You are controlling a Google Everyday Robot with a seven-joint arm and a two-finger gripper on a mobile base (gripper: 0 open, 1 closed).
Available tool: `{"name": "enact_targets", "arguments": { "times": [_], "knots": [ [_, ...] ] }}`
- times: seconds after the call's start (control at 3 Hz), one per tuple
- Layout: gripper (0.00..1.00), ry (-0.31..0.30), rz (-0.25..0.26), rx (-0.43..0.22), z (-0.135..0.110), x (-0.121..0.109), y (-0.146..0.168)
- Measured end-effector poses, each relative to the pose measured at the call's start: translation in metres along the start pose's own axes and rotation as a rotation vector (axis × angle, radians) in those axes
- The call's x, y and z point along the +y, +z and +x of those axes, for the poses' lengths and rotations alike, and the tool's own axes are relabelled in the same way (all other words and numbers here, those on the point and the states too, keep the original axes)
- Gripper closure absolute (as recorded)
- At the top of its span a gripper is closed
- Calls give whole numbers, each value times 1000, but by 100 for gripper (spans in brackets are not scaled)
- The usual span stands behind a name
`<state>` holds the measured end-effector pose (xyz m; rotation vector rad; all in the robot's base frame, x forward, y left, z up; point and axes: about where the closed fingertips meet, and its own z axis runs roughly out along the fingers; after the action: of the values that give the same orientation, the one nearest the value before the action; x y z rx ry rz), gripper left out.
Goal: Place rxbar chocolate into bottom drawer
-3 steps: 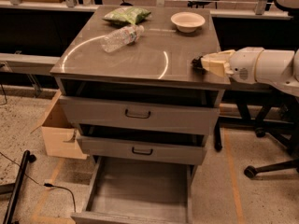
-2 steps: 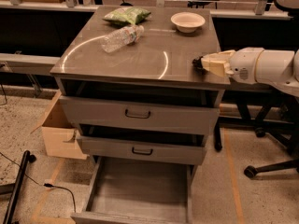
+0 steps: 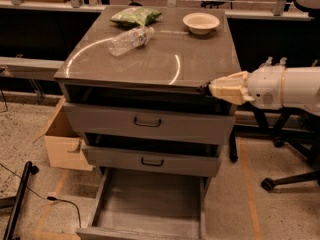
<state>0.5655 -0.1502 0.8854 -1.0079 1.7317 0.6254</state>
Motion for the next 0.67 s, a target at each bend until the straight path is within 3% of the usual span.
{"name": "enact_targets", "arguments": {
  "times": [0.33,0.67],
  "knots": [
    [100,-26,-111,34,23,63,-9],
    [100,-36,-176,97,71,111,-5]
  ]
}}
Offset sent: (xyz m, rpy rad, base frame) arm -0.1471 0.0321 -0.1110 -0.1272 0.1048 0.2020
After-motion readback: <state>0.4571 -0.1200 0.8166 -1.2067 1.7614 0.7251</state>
